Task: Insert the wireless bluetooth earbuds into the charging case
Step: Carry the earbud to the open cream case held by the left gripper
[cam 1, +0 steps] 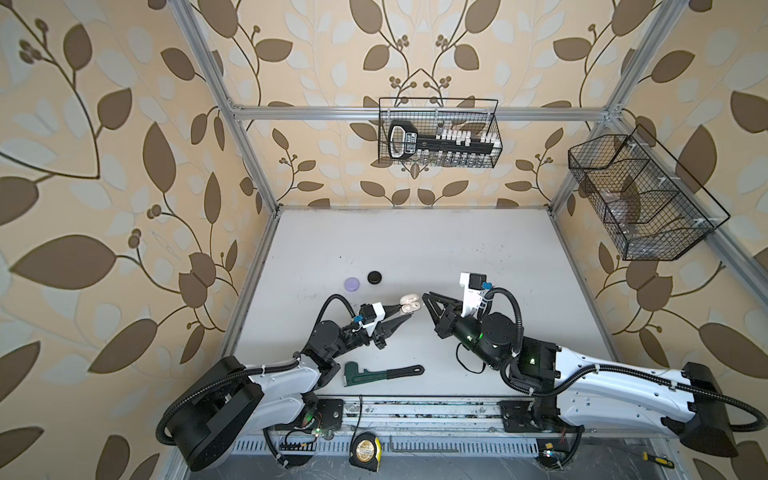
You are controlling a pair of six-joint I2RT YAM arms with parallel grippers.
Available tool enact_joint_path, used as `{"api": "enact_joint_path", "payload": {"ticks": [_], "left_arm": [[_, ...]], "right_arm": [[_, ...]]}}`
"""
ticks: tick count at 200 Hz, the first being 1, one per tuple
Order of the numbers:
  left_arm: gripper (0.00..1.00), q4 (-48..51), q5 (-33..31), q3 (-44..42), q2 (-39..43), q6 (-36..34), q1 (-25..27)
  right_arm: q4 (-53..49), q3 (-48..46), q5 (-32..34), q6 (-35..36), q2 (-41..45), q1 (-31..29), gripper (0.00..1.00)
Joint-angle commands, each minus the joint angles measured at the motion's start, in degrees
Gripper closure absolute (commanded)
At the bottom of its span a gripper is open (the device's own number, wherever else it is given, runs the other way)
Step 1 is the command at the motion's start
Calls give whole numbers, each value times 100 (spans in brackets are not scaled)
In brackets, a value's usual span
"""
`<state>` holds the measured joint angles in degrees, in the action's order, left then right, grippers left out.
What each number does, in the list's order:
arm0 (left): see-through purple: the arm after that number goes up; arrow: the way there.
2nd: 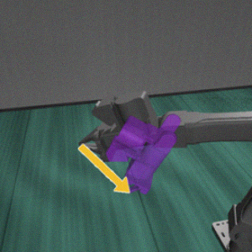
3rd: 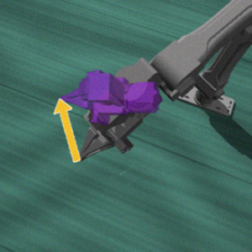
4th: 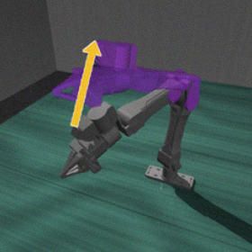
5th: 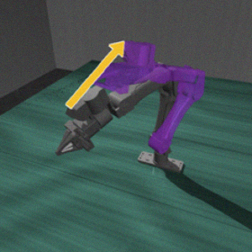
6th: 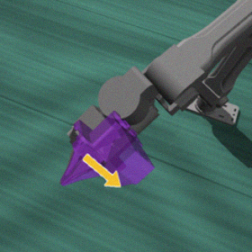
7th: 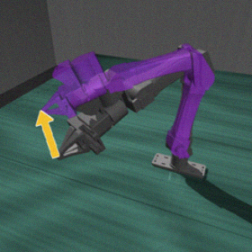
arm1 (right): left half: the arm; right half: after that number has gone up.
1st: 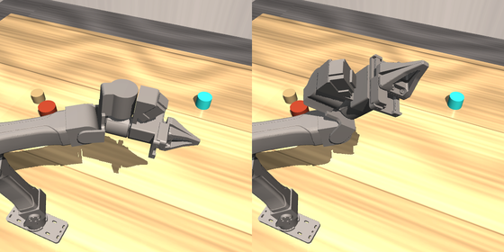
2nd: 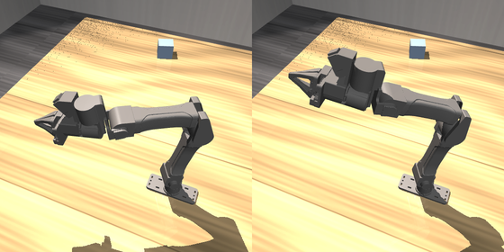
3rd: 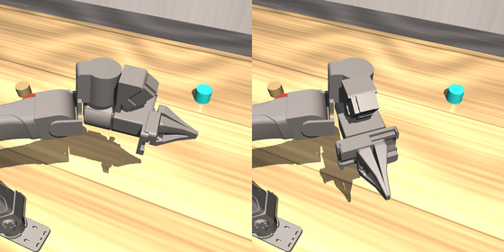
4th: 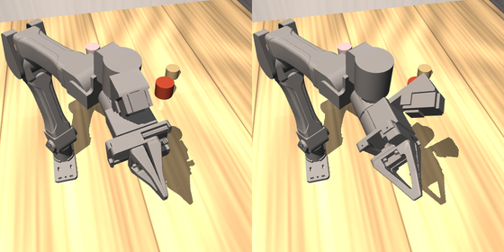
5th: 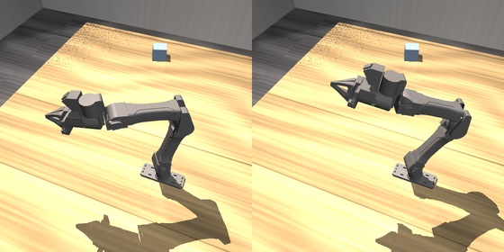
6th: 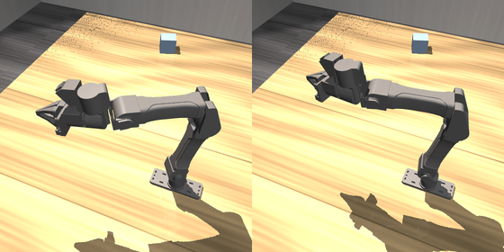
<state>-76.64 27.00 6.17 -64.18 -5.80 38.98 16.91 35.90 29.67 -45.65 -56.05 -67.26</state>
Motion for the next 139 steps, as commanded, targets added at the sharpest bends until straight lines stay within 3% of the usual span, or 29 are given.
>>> {"api": "enact_joint_path", "payload": {"ticks": [1, 139], "left_arm": [[100, -486, 112, 99, 121, -29, 31], [100, -486, 99, 86, 152, -3, 31]], "right_arm": [[447, -92, 315, -94, -112, -67, 87], [696, -300, 504, -268, -593, -103, 87]]}}
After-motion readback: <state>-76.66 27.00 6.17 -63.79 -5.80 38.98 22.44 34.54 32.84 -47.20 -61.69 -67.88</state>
